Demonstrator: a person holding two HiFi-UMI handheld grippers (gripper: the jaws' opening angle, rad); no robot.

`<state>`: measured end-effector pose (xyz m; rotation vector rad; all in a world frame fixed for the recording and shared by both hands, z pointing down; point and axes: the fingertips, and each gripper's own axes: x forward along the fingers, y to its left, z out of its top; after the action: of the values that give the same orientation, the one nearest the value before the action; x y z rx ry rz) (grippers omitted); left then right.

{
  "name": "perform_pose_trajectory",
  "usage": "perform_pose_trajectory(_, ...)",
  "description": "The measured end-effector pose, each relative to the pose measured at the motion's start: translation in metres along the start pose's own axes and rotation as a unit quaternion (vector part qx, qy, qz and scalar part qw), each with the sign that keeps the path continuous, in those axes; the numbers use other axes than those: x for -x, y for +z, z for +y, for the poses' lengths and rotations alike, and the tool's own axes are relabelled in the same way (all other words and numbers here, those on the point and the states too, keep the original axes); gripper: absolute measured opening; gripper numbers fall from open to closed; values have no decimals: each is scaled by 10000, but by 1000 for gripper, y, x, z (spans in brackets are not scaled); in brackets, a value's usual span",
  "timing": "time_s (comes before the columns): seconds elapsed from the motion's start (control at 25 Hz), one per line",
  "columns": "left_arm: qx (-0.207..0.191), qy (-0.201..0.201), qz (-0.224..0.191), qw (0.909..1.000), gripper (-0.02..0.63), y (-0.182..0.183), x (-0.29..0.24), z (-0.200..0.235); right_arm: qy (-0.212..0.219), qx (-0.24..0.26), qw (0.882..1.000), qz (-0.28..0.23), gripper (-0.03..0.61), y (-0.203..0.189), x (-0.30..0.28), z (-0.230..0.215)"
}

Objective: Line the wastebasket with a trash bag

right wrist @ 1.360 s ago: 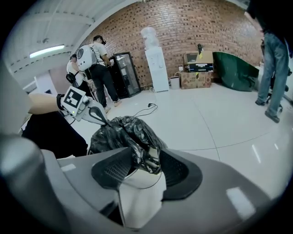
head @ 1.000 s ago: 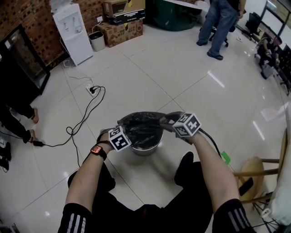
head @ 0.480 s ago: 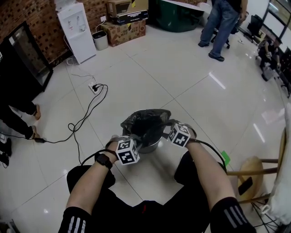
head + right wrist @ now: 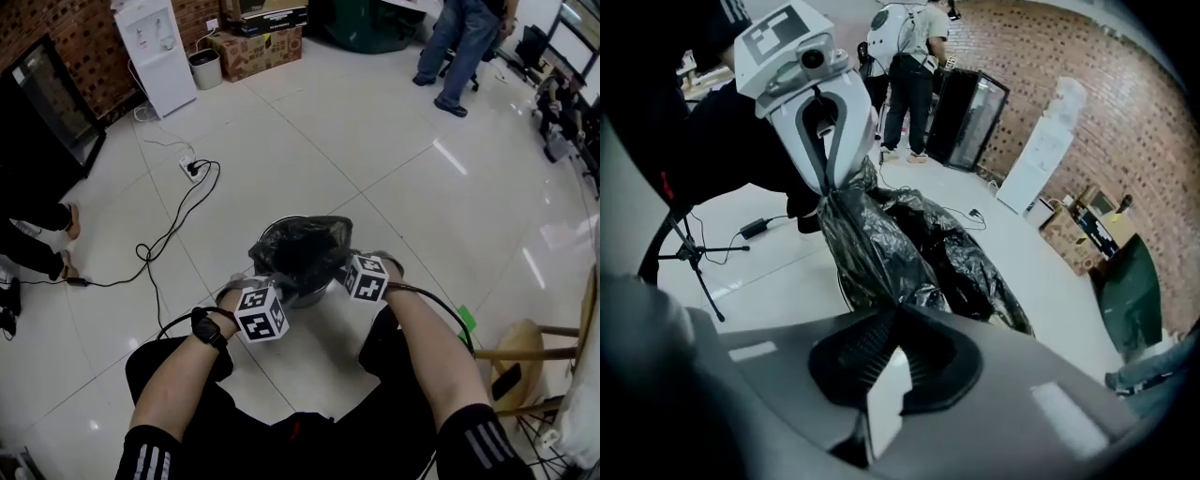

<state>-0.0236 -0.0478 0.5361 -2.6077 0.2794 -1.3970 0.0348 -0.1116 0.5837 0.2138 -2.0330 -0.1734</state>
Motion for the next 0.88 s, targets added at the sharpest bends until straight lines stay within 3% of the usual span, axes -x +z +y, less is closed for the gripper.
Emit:
perform_pose_trajectory(0.32, -34, -36, 186, 9998, 116, -18, 50, 21, 583, -151, 9982, -27, 6, -10, 14, 20)
perform_pose_trajectory(0.6, 497, -132, 896, 9946, 118, -92, 48, 39, 1103, -196, 9936, 131, 6, -34, 5, 43)
perform_pose_trajectory(0.76, 84, -84, 764, 9970, 145, -93, 34, 40, 1241, -186, 9921, -9, 6, -24, 3, 46)
perform_pose_trajectory(0.88, -123, -604, 576, 9964, 169, -80, 27, 17, 1272, -133, 9917, -94, 6, -15, 4, 45)
